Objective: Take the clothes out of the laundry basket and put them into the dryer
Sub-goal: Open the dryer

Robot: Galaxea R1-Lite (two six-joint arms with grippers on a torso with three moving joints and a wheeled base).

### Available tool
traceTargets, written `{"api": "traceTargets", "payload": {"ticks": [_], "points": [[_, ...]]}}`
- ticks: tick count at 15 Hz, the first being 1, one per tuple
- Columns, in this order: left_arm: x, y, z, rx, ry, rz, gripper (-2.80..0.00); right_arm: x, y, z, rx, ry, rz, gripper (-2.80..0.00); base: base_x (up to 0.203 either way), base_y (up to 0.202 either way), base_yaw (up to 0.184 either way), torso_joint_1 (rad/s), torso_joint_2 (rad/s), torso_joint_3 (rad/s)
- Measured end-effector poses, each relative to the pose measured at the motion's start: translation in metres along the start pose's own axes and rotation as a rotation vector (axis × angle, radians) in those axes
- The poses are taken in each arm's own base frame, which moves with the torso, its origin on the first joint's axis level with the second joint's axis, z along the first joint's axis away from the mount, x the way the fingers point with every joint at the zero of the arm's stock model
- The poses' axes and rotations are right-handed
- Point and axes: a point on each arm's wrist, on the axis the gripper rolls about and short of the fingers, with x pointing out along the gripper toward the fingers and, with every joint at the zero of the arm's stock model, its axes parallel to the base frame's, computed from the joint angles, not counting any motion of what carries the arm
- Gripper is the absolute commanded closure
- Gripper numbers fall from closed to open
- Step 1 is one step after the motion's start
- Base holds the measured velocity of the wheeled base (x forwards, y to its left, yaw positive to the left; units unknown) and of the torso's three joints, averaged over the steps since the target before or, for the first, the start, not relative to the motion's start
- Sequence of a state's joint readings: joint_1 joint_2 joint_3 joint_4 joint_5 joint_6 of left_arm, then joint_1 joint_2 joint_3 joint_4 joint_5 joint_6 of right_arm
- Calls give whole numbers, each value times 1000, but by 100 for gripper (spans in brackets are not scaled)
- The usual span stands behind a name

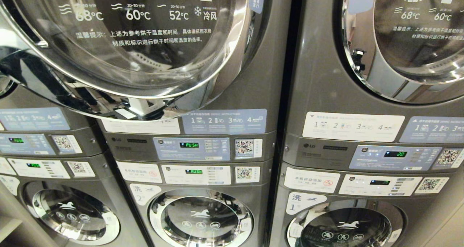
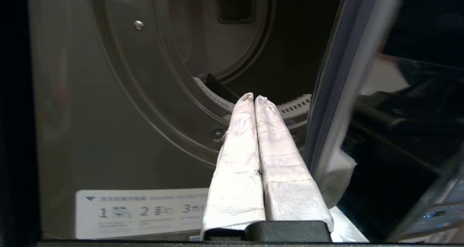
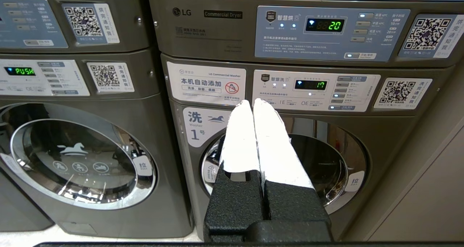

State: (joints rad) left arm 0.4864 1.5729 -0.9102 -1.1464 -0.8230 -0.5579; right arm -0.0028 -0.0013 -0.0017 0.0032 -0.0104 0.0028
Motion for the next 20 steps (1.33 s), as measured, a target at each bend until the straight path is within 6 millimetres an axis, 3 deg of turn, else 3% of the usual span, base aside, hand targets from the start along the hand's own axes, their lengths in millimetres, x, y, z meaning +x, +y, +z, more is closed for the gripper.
{"api": "traceTargets", "payload": {"ticks": [9,20], "points": [[-53,-80,-6,-38,-1,-57,0,0,0,0,-2,1,0,0,0,0,0,0,0,0],[-97,-166,-7,-154,90,-284,0,0,0,0,-2,1,0,0,0,0,0,0,0,0]]}}
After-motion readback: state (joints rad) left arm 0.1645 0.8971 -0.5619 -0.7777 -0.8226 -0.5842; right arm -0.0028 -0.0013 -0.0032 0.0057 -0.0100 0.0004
